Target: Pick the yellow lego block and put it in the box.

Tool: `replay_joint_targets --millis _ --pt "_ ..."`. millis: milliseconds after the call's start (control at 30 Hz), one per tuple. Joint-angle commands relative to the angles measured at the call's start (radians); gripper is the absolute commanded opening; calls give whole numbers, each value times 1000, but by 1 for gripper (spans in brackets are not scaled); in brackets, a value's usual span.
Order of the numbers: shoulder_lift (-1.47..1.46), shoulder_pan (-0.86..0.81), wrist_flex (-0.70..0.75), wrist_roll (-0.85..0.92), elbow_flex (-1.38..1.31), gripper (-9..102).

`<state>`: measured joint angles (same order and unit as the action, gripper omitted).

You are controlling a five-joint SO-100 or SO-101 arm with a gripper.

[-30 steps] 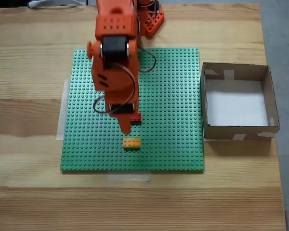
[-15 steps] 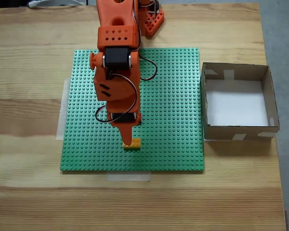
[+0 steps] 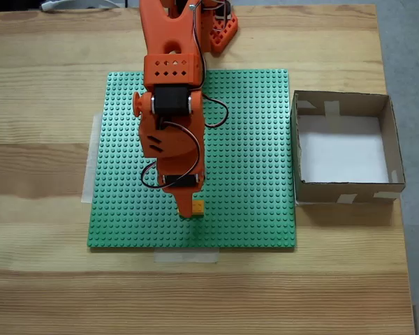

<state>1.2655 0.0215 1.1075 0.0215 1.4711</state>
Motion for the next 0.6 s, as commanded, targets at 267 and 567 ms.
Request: replay_joint_targets --millis 267,567 --pt "-41 11 -49 -44 -43 20" --pt "-63 14 -69 -64 -54 19"
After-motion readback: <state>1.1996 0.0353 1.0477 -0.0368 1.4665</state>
